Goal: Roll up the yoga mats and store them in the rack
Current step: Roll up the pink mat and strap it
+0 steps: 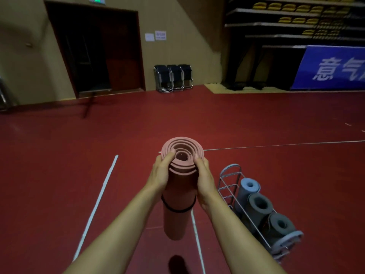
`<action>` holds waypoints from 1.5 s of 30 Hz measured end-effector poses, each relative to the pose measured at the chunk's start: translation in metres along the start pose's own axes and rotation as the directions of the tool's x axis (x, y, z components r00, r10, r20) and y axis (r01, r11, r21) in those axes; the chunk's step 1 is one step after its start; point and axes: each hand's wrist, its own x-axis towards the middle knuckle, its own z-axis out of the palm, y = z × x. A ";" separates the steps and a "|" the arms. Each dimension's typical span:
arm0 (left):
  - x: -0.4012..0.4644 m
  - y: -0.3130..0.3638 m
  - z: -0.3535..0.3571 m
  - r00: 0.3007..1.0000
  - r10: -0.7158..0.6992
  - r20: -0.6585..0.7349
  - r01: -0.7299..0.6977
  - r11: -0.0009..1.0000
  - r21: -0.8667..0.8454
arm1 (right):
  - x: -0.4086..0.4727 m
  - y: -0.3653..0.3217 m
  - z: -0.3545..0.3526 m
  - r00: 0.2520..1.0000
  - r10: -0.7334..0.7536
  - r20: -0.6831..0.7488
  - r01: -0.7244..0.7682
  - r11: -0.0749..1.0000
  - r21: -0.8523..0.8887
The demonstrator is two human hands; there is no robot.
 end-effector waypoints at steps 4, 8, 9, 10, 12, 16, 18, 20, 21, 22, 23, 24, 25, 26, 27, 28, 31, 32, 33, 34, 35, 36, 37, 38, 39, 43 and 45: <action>0.022 0.028 0.014 0.999 0.004 0.050 -0.003 1.000 -0.021 | 0.026 -0.031 -0.001 1.000 -0.018 0.004 0.018 1.000 -0.021; 0.067 0.037 0.028 0.997 -0.012 0.075 0.016 0.999 -0.048 | 0.071 -0.039 0.005 1.000 -0.023 -0.021 0.021 0.997 -0.075; 0.081 0.037 0.031 0.996 -0.020 0.089 0.025 0.998 -0.063 | 0.085 -0.039 0.006 0.999 -0.026 -0.028 0.024 0.996 -0.082; 0.096 0.039 0.034 0.994 -0.027 0.103 0.035 0.996 -0.082 | 0.098 -0.039 0.008 0.999 -0.033 -0.037 0.030 0.995 -0.093; 0.130 0.039 0.041 0.989 -0.051 0.138 0.064 0.994 -0.092 | 0.126 -0.038 0.008 0.997 -0.043 -0.060 0.035 0.992 -0.124; 0.195 0.042 0.061 0.971 -0.069 0.229 0.079 0.996 -0.038 | 0.179 -0.039 0.004 0.990 -0.021 -0.142 0.001 0.989 -0.145; 0.225 0.044 0.075 0.961 -0.067 0.268 0.079 0.996 -0.034 | 0.203 -0.041 -0.003 0.983 -0.020 -0.183 -0.006 0.991 -0.137; 0.249 0.048 0.093 0.950 -0.072 0.303 0.086 0.996 -0.035 | 0.227 -0.045 -0.014 0.974 -0.028 -0.225 -0.003 0.991 -0.136; 0.260 0.051 0.103 0.944 -0.067 0.324 0.081 0.996 -0.027 | 0.237 -0.048 -0.019 0.968 -0.029 -0.248 -0.006 0.990 -0.138; 0.267 0.055 0.114 0.937 -0.069 0.344 0.079 0.997 -0.016 | 0.245 -0.051 -0.025 0.964 -0.034 -0.265 -0.003 0.990 -0.141; 0.273 0.057 0.124 0.930 -0.074 0.360 0.081 0.997 -0.004 | 0.254 -0.054 -0.033 0.959 -0.039 -0.280 -0.002 0.989 -0.146; 0.281 0.058 0.134 0.923 -0.077 0.377 0.085 0.996 -0.002 | 0.262 -0.057 -0.040 0.955 -0.045 -0.294 -0.002 0.988 -0.156; 0.288 0.060 0.146 0.916 -0.081 0.393 0.088 0.996 0.001 | 0.271 -0.060 -0.049 0.949 -0.048 -0.311 -0.004 0.986 -0.164; 0.294 0.063 0.158 0.909 -0.085 0.408 0.087 0.996 0.014 | 0.281 -0.063 -0.058 0.945 -0.054 -0.324 -0.003 0.985 -0.171; 0.303 0.063 0.171 0.905 -0.091 0.417 0.086 0.996 0.030 | 0.291 -0.065 -0.069 0.939 -0.053 -0.340 -0.008 0.984 -0.177; 0.309 0.064 0.184 0.900 -0.090 0.427 0.079 0.996 0.044 | 0.300 -0.069 -0.079 0.936 -0.052 -0.349 -0.013 0.983 -0.181; 0.329 0.065 0.223 0.890 -0.116 0.440 0.103 0.993 0.053 | 0.332 -0.077 -0.116 0.939 -0.052 -0.339 -0.016 0.981 -0.194; 0.335 0.066 0.237 0.888 -0.118 0.444 0.106 0.993 0.050 | 0.344 -0.080 -0.128 0.942 -0.039 -0.333 -0.030 0.980 -0.198; 0.342 0.066 0.250 0.889 -0.113 0.444 0.104 0.994 0.045 | 0.356 -0.082 -0.140 0.946 -0.030 -0.324 -0.038 0.979 -0.202; 0.348 0.066 0.264 0.895 -0.104 0.434 0.102 0.994 0.028 | 0.367 -0.086 -0.152 0.949 -0.023 -0.314 -0.046 0.977 -0.209; 0.355 0.066 0.278 0.901 -0.093 0.424 0.099 0.995 0.007 | 0.378 -0.090 -0.162 0.953 -0.017 -0.303 -0.053 0.974 -0.220; 0.363 0.067 0.291 0.908 -0.083 0.411 0.092 0.996 -0.004 | 0.388 -0.094 -0.172 0.957 -0.011 -0.290 -0.058 0.972 -0.228; 0.368 0.068 0.304 0.912 -0.080 0.403 0.088 0.996 -0.002 | 0.399 -0.098 -0.183 0.959 -0.002 -0.283 -0.067 0.970 -0.234; 0.373 0.071 0.316 0.914 -0.081 0.398 0.086 0.996 0.007 | 0.408 -0.103 -0.193 0.960 0.003 -0.279 -0.072 0.969 -0.238; 0.378 0.073 0.329 0.916 -0.083 0.394 0.082 0.996 0.019 | 0.417 -0.108 -0.204 0.962 0.004 -0.275 -0.071 0.969 -0.236; 0.396 0.080 0.378 0.917 -0.089 0.389 0.083 0.996 0.033 | 0.453 -0.122 -0.246 0.965 0.008 -0.261 -0.069 0.973 -0.222; 0.406 0.079 0.397 0.922 -0.097 0.376 0.091 0.995 0.034 | 0.468 -0.125 -0.262 0.966 0.018 -0.257 -0.077 0.972 -0.223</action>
